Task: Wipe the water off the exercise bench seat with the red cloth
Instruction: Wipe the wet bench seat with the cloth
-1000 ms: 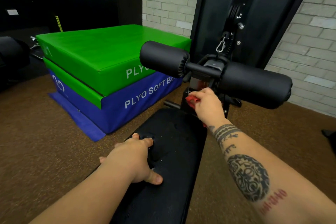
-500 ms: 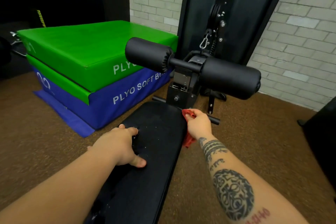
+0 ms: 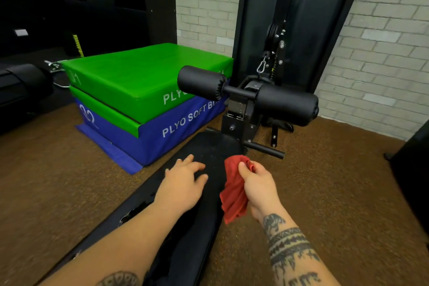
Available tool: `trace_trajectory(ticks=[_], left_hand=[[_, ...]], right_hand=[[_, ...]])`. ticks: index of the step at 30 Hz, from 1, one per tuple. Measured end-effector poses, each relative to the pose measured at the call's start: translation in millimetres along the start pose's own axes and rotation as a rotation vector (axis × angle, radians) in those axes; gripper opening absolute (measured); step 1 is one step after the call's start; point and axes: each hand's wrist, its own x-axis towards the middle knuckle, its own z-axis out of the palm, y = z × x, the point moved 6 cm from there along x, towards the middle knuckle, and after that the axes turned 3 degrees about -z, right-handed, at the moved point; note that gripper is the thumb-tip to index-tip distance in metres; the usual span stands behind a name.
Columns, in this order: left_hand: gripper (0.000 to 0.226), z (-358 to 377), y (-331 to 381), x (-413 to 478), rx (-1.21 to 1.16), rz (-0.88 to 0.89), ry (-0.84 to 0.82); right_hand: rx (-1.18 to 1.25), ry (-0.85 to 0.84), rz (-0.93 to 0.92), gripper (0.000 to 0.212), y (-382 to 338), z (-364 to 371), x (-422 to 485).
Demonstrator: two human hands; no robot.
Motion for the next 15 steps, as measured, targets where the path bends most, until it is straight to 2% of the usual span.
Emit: trace_trajectory(ticks=[2,4,5,8,11,13,15], left_hand=[[0.034,-3,4,-12,-0.336,-0.065,-0.018],[0.038,0,7,-23,-0.725,-0.193,-0.139],[0.036,0,6,-29,-0.846,-0.241,-0.194],[0.019,-12,2,-39,-0.951,-0.232,-0.185],[0.012,-27,-3,-45,-1.142,-0.262,-0.168],[0.007,-40,-8,-44,-1.197,-0.273,-0.071],[0.006,-53,-11,-43,-1.11,-0.253,0.047]], right_hand=[[0.105,-0.064,0.067,0.019,0,16,-16],[0.246,-0.143,0.16,0.024,0,29,-30],[0.3,-0.175,0.189,0.026,-1,35,-34],[0.398,-0.254,0.229,0.027,-10,47,-47],[0.361,-0.335,0.21,0.026,-17,57,-56],[0.263,-0.363,0.159,0.024,-19,60,-59],[0.228,-0.347,0.123,0.023,-20,62,-59]])
